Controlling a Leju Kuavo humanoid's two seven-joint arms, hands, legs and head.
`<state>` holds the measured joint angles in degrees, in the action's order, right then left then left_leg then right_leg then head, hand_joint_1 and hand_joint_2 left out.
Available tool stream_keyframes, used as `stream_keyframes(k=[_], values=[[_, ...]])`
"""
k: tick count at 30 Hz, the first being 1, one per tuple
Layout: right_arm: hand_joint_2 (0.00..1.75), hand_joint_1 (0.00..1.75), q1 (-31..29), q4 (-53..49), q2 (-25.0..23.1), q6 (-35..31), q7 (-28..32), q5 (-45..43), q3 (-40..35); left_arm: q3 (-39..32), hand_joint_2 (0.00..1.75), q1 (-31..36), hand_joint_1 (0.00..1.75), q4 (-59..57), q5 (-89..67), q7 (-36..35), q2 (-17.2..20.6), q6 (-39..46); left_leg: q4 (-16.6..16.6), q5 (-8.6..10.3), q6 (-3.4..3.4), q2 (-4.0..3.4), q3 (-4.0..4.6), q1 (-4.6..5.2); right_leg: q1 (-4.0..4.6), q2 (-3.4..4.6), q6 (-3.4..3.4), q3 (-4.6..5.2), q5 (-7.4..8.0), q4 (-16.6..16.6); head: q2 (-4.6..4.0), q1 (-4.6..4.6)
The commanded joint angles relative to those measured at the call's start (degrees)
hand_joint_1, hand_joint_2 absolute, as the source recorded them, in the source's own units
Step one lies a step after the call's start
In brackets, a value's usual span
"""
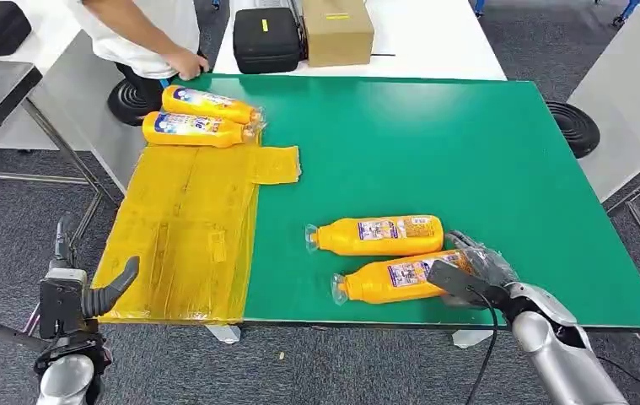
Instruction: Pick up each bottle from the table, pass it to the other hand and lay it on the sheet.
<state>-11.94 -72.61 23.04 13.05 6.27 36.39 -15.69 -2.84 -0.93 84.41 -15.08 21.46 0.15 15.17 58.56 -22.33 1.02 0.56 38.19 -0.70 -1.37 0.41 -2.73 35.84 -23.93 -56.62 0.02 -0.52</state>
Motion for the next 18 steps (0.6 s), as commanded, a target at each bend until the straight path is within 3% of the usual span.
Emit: stream_keyframes(k=[1, 8, 9, 18], values=[[1.75, 0.00, -3.8, 7.2, -1.2, 0.2, 0.9, -0.4, -4.1, 0.4, 1.75, -0.1, 0.00, -3.0, 0.3, 0.3, 1.0, -0.4, -0.1, -0.13, -0.02, -0.12, -0.34, -0.02, 0.05, 0.05, 0.13, -0.33, -0.08, 0.1, 0.00, -0.02], [1.75, 0.00, -5.6, 10.2, -3.1, 0.2, 0.8, 0.3, -5.7, 0.5, 1.75, 1.5, 0.00, -4.8, 0.4, 0.2, 0.9, -0.8, -0.1, -0.16, -0.03, -0.17, -0.48, -0.02, 0.06, 0.08, 0.17, -0.47, -0.10, 0.1, 0.00, -0.02], [1.75, 0.00, -5.6, 10.2, -3.1, 0.3, 0.8, 0.3, -5.8, 0.5, 1.75, 1.5, 0.00, -4.8, 0.5, 0.1, 1.0, -0.8, -0.1, -0.07, -0.02, -0.14, -0.22, -0.03, 0.05, 0.09, 0.10, -0.20, -0.01, 0.1, 0.00, 0.00], [1.75, 0.02, -4.2, 9.9, -1.5, 2.9, 0.5, 0.4, -6.9, 0.6, 1.75, 1.5, 0.00, -4.3, 0.4, -0.3, 0.8, -1.2, -0.1, -0.14, -0.02, -0.06, -0.48, -0.03, 0.07, -0.02, 0.15, -0.46, -0.11, 0.1, 0.00, 0.00]])
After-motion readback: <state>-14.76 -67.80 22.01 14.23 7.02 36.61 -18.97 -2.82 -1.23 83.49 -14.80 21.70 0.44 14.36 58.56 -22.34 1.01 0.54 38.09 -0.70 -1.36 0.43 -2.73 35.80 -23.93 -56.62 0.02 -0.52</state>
